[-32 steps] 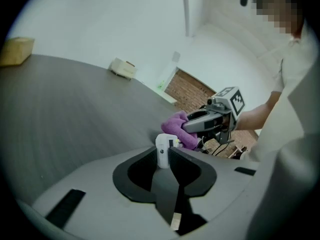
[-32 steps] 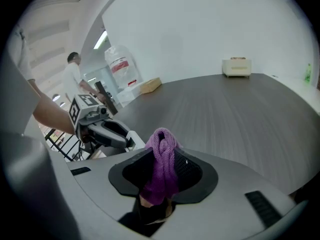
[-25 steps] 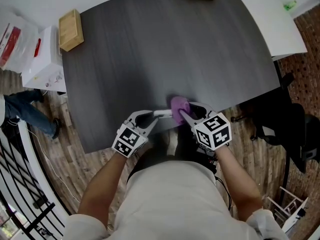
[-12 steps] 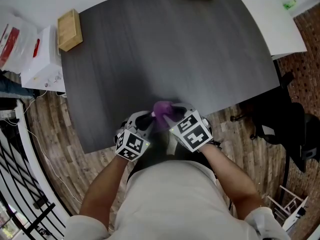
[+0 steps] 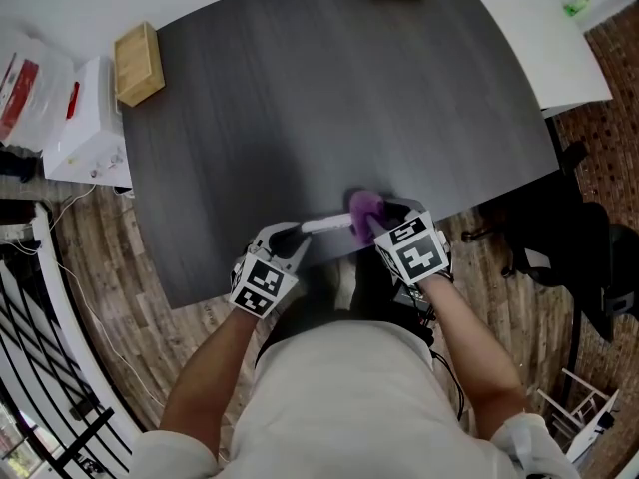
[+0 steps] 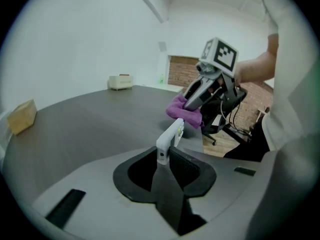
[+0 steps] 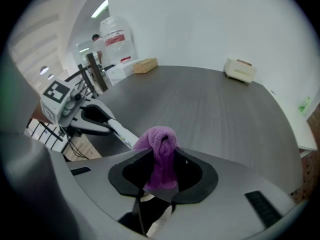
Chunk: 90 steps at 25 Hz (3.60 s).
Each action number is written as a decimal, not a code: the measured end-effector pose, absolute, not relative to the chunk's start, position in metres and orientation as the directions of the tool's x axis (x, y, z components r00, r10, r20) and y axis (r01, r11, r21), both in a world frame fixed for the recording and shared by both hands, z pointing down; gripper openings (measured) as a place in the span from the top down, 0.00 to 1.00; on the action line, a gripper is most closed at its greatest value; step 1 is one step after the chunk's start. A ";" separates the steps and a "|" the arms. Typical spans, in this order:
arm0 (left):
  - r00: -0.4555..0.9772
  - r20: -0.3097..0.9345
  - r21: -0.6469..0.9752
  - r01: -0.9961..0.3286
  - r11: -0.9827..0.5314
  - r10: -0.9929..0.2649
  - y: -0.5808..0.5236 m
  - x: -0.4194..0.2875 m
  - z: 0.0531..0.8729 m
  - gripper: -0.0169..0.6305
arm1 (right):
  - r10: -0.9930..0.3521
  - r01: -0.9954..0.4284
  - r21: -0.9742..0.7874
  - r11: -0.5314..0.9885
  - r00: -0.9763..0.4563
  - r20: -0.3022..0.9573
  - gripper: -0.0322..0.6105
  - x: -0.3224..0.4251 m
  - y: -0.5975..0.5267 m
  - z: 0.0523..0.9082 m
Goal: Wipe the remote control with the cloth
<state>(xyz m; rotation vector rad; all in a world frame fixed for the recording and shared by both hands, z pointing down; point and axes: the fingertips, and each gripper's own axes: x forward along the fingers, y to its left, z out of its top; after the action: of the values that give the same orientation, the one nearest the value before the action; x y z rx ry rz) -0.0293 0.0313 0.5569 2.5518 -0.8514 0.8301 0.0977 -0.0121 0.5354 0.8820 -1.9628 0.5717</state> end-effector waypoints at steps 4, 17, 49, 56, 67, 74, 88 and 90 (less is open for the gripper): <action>0.669 0.637 0.304 -0.675 -0.673 -0.383 0.031 -0.034 0.566 0.86 | -0.404 -0.820 0.048 0.570 -0.228 0.886 0.76 0.142 -0.022 0.551; 0.728 0.625 0.498 -0.651 -0.573 -0.283 0.039 -0.038 0.571 0.79 | -0.412 -0.662 0.057 0.747 -0.393 0.822 0.76 0.054 -0.024 0.546; 0.696 0.663 0.117 -0.461 -0.880 -0.277 0.024 -0.019 0.569 0.81 | -0.363 -0.747 -0.189 0.638 -0.508 0.781 0.76 0.061 -0.071 0.536; 0.705 0.647 0.170 -0.505 -0.846 -0.290 0.020 -0.022 0.570 0.80 | -0.400 -0.523 0.051 0.851 -0.581 0.709 0.76 -0.018 -0.026 0.484; 0.725 0.626 0.225 -0.521 -0.824 -0.288 0.018 -0.022 0.569 0.80 | -0.422 -0.368 0.251 0.895 -0.520 0.742 0.76 -0.031 -0.003 0.523; 0.757 0.600 0.323 -0.527 -0.786 -0.261 0.014 -0.026 0.569 0.80 | -0.532 -0.377 0.386 0.842 -0.465 0.708 0.76 -0.010 -0.020 0.522; 0.731 0.659 0.299 -0.470 -0.830 -0.177 0.012 -0.031 0.570 0.81 | -0.679 -0.555 0.490 0.672 -0.198 0.707 0.76 0.089 -0.072 0.536; 0.685 0.698 0.150 -0.423 -0.893 -0.207 0.017 -0.033 0.570 0.81 | -0.666 -0.606 0.460 0.649 -0.160 0.728 0.76 0.112 -0.069 0.542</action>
<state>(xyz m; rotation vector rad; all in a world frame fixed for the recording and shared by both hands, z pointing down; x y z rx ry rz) -0.0329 0.0169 0.5696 2.5984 -0.4999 1.0235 0.1116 -0.0688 0.5424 1.0133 -1.8442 -0.0731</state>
